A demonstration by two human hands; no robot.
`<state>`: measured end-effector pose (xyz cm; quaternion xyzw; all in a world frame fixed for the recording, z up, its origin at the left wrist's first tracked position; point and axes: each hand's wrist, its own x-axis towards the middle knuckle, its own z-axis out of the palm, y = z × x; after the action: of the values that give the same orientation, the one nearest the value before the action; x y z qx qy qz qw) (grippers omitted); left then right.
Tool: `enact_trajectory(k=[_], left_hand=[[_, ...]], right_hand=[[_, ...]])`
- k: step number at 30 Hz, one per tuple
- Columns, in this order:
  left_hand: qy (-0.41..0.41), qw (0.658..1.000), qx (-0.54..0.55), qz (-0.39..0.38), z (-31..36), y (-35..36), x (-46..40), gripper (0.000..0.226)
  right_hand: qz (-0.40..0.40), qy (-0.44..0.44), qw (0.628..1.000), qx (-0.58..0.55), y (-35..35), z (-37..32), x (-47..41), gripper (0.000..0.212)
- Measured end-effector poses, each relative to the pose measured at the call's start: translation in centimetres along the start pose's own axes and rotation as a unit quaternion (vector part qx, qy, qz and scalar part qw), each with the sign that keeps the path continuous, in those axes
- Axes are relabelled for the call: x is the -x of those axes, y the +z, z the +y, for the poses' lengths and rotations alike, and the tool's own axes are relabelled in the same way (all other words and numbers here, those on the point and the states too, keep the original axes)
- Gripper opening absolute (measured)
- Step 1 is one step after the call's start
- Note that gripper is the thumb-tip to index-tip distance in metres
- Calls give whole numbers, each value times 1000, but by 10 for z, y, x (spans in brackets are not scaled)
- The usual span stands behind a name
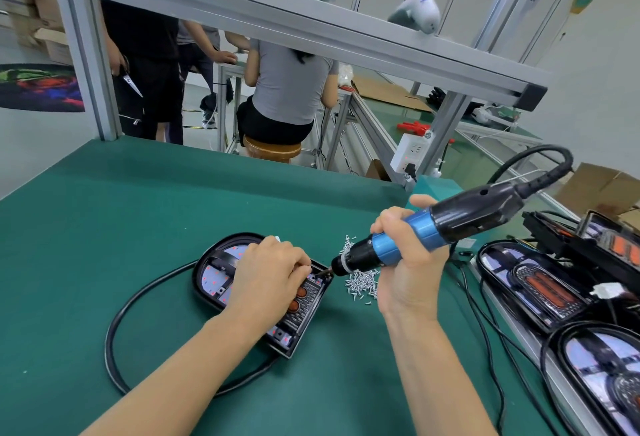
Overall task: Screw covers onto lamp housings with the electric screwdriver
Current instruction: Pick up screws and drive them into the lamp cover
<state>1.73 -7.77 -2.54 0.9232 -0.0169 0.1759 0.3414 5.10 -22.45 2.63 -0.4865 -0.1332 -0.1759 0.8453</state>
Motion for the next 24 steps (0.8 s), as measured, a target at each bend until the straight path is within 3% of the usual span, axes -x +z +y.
enact_trajectory(k=[24], left_hand=[[-47,994,98,19,-10,13,2,12]], right_hand=[[23,21,1000,-1,-3,2,6,27]])
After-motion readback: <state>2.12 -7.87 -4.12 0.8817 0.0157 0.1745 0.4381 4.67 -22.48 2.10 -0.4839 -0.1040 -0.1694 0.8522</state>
